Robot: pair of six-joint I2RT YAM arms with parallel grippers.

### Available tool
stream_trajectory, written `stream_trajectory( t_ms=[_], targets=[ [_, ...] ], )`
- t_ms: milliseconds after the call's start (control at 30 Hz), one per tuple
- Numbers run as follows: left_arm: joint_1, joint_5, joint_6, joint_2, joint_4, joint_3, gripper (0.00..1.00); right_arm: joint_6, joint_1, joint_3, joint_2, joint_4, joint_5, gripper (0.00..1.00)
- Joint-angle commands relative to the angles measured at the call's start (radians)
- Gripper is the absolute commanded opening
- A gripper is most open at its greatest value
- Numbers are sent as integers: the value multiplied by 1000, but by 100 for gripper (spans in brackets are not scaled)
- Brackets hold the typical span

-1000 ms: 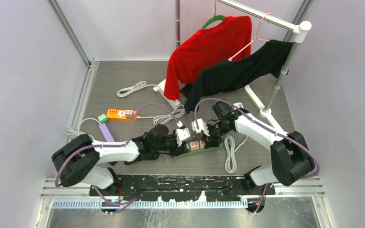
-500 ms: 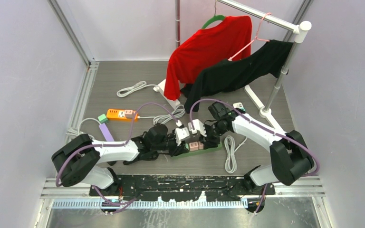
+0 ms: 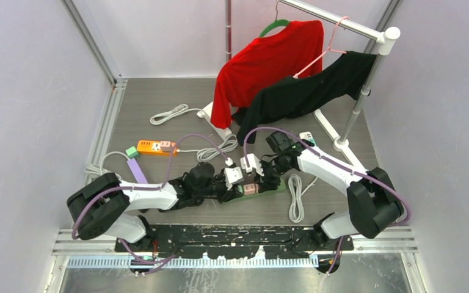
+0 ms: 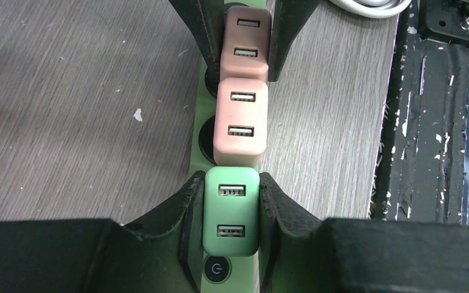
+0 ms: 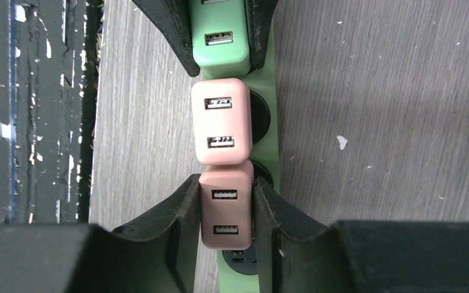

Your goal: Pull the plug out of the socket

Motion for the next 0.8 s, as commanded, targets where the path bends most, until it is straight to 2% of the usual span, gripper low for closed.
stream_trajectory(
  t_ms=[0, 67, 167, 300, 467, 600, 767],
  targets=[
    [-5, -36, -15, 12, -15, -33, 0, -1, 8, 34, -22, -31, -19, 26],
    [-5, -44, -15, 5, -17, -41, 0, -16, -15, 43, -36, -47, -7, 17],
    [-4, -58, -13, -12, -16, -62, 0, -64, -82, 36, -63, -76, 9, 8],
    [-4, -72, -5, -38, -16, -86, 0, -135, -151, 25, -74, -139, -18, 3],
    [-4, -78, -4, -45, -26, -87, 0, -199, -107, 14, -51, -172, -29, 1],
    [-6, -69, -20, -10, -24, -60, 0, -54, 13, 18, -38, -49, -23, 1],
    [-17, -71, -27, 40, -24, -31, 0, 118, 5, 48, -31, 46, -59, 1]
  ],
)
